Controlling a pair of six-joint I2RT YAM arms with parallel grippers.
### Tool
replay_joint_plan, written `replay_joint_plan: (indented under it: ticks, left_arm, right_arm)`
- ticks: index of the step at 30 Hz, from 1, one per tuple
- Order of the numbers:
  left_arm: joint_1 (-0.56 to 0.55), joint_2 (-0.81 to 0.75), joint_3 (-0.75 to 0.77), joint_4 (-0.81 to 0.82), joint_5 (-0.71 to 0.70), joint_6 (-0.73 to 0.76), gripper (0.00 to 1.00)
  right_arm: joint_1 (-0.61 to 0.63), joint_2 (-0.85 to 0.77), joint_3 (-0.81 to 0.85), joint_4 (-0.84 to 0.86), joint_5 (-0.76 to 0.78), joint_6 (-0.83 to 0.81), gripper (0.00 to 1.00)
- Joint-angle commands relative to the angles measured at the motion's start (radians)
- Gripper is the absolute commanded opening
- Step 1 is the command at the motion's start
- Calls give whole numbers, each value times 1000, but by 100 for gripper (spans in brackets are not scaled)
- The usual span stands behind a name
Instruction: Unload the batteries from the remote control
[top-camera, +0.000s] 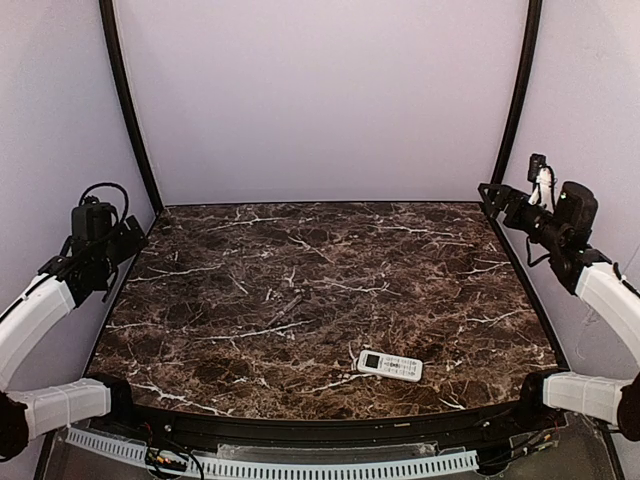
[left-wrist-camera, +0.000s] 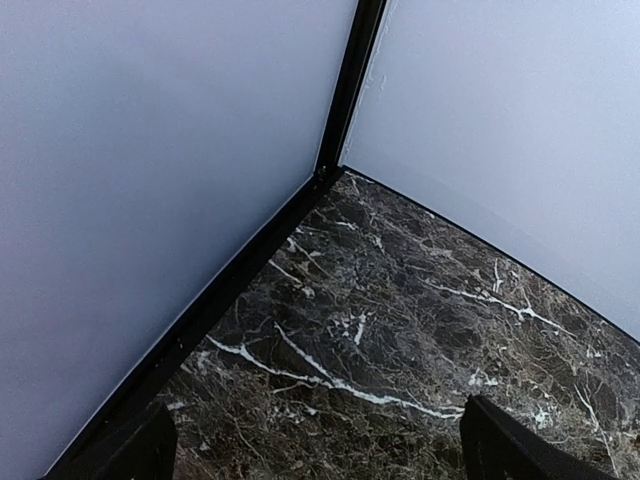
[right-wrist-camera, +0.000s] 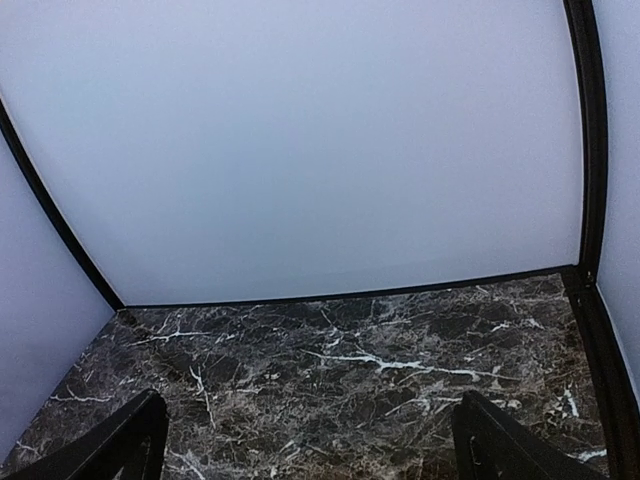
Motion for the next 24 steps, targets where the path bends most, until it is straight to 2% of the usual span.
replay_joint_plan:
  ticks: [1,5,8,19,24]
  left_arm:
    - [2,4,12,-82,98,-38,100]
    - [3,69,43,-130,171,-35,100]
    - [2,134,82,-182,210,-11,100]
    - [1,220,107,-224,392,66,100]
    - [-1,226,138,-280,476,88,100]
  right_arm:
    - [3,-6,32,-92,-42,21,99]
    - [2,0,57,-188,-107,-37,99]
    - [2,16,99,-293,-72,-71,99]
    - [185,98,218,-628,45,-189,99]
    - [297,128,224,-718,72,-189,99]
